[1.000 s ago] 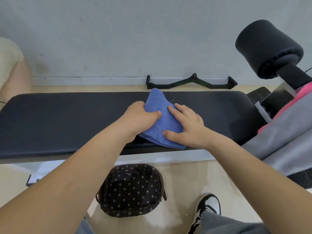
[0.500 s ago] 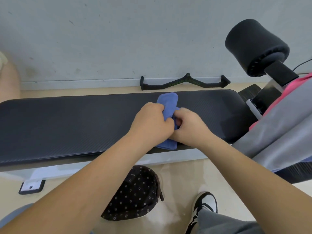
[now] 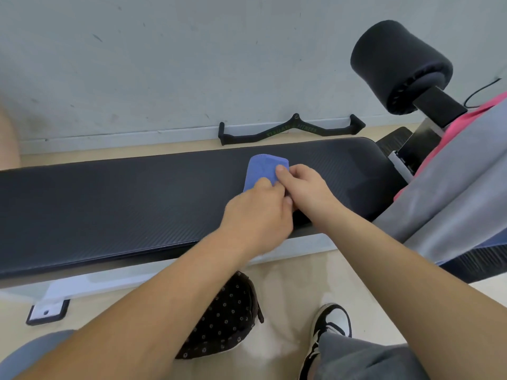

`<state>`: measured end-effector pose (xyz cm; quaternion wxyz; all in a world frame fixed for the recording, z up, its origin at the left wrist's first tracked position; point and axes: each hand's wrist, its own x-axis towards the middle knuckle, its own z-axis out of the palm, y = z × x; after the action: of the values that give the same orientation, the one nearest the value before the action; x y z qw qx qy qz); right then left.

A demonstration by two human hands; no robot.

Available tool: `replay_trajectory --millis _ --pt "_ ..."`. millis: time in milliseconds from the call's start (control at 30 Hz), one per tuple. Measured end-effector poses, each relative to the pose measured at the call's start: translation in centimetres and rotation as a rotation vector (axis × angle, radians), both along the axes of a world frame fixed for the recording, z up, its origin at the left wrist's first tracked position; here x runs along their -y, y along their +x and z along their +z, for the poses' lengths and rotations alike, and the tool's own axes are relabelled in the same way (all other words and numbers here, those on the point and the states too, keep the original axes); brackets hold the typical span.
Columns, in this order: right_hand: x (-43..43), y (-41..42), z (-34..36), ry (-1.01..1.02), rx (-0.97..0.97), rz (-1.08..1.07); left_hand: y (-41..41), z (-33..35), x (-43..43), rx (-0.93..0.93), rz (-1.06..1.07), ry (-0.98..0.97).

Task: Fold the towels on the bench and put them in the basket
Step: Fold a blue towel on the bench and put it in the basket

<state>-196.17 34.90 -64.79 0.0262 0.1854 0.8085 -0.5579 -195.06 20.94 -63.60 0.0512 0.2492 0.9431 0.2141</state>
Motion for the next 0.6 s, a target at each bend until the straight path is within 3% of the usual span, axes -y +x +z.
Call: replay_trajectory --millis 100,233,400,500,600 --pt "0.2 -0.1 0.0 0.036 -0.005 -0.020 -2.1 0.0 2.6 0.109 0.153 0.188" --pt "0.6 0.2 0.3 0.167 0.018 0.017 -2.1 -0.3 3.4 0.320 0.272 0.195" --pt "1.9 1.4 1.1 -0.040 0.098 0.093 -0.8 0.5 3.8 0.671 0.354 0.559" --pt "2.8 3.1 2.0 -0.259 0.142 0.185 0.6 1.0 6.0 0.734 0.369 0.646" --pt "3.3 5.1 2.4 -0.313 0.172 0.353 3.2 0.8 8.3 0.787 0.288 0.683"
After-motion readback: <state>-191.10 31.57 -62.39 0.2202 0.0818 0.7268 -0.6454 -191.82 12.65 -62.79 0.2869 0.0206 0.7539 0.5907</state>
